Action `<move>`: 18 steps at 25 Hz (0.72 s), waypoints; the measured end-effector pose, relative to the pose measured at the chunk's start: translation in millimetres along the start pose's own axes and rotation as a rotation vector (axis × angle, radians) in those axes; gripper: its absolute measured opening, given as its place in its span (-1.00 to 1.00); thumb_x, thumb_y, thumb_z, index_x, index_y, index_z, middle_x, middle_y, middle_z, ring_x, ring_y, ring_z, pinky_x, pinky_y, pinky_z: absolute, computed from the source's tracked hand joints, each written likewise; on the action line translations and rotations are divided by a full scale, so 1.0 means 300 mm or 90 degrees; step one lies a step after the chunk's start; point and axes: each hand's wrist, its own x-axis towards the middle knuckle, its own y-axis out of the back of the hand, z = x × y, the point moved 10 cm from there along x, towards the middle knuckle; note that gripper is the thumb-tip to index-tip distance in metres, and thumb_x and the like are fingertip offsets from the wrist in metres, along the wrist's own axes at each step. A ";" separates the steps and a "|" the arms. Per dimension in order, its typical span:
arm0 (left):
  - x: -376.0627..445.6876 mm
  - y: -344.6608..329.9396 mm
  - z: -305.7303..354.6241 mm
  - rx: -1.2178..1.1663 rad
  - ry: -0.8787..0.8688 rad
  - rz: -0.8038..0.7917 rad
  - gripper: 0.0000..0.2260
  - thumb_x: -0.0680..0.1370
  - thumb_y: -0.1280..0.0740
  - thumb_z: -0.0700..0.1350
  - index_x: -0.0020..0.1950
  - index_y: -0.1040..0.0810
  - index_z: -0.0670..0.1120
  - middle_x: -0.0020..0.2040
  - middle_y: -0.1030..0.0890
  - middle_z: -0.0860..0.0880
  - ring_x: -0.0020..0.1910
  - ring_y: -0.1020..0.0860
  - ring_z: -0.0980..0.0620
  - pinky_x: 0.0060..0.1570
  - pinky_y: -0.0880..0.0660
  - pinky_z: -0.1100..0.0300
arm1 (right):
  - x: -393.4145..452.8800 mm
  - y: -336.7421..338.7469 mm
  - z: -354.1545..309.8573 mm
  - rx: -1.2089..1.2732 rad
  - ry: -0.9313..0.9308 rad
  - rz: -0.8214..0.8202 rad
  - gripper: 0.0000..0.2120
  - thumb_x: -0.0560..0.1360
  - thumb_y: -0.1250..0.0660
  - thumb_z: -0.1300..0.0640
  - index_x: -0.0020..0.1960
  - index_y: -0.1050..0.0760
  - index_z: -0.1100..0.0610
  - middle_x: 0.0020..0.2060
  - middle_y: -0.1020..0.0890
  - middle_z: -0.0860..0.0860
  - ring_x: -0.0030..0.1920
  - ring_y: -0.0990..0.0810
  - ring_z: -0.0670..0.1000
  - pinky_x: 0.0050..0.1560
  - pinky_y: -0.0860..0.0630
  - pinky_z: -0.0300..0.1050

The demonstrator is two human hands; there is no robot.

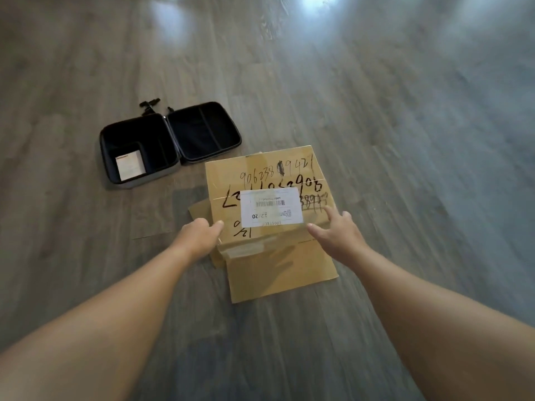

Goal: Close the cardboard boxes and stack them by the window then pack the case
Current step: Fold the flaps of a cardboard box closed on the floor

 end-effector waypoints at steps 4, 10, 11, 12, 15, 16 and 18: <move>0.115 -0.137 -0.109 -0.309 0.046 0.006 -0.53 0.69 0.00 0.18 0.14 -0.56 -0.10 0.08 -0.62 -0.14 0.09 -0.58 -0.16 0.16 -0.52 -0.11 | 0.110 -0.099 0.047 0.000 0.052 0.084 -0.19 0.54 -0.29 -0.27 0.63 -0.01 -0.04 0.55 -0.10 0.18 0.47 -0.29 0.24 0.37 -0.41 0.26; 0.119 -0.237 -0.172 -0.431 0.139 -0.025 -0.63 0.70 -0.02 0.09 0.22 -0.51 -0.08 0.08 -0.62 -0.18 -0.01 -0.62 -0.18 -0.19 -0.56 0.03 | 0.139 -0.093 0.037 -0.005 0.058 0.171 -0.17 0.51 -0.33 -0.29 0.62 -0.08 0.00 0.49 -0.20 0.18 0.38 -0.39 0.24 0.31 -0.46 0.18; 0.125 -0.233 -0.163 -0.414 0.124 -0.030 -0.62 0.70 -0.02 0.09 0.23 -0.51 -0.08 0.11 -0.62 -0.19 0.05 -0.61 -0.21 -0.07 -0.58 -0.03 | 0.137 -0.084 0.033 -0.011 0.067 0.172 -0.17 0.51 -0.33 -0.29 0.62 -0.10 0.02 0.47 -0.24 0.18 0.37 -0.40 0.24 0.30 -0.47 0.17; 0.140 -0.219 -0.147 -0.390 0.097 -0.027 -0.62 0.69 -0.02 0.08 0.25 -0.52 -0.08 0.16 -0.60 -0.20 0.13 -0.58 -0.23 0.10 -0.55 -0.12 | 0.140 -0.069 0.027 -0.012 0.079 0.177 -0.17 0.51 -0.34 -0.29 0.62 -0.13 0.04 0.45 -0.28 0.19 0.35 -0.43 0.24 0.29 -0.48 0.15; 0.171 -0.135 -0.043 -0.412 -0.010 0.039 -0.57 0.69 -0.02 0.13 0.29 -0.56 -0.06 0.19 -0.62 -0.12 0.20 -0.56 -0.11 0.27 -0.47 -0.07 | 0.158 -0.011 0.020 0.001 0.103 0.215 -0.19 0.49 -0.35 -0.31 0.58 -0.22 0.08 0.35 -0.43 0.20 0.30 -0.49 0.23 0.23 -0.47 0.08; 0.165 -0.110 0.006 -0.449 -0.044 0.044 -0.55 0.68 -0.03 0.19 0.31 -0.56 0.00 0.17 -0.63 -0.03 0.15 -0.59 0.02 0.19 -0.52 0.04 | 0.162 0.001 0.028 0.007 0.104 0.222 -0.19 0.49 -0.34 -0.32 0.57 -0.24 0.09 0.33 -0.46 0.20 0.29 -0.50 0.22 0.22 -0.46 0.05; 0.152 -0.086 0.103 -0.536 -0.114 0.006 -0.52 0.63 -0.08 0.31 0.41 -0.51 0.12 0.22 -0.62 0.07 0.13 -0.62 0.13 0.17 -0.57 0.09 | 0.167 -0.005 0.063 0.034 0.094 0.204 -0.20 0.50 -0.32 -0.33 0.58 -0.23 0.08 0.36 -0.47 0.18 0.32 -0.48 0.21 0.25 -0.44 0.04</move>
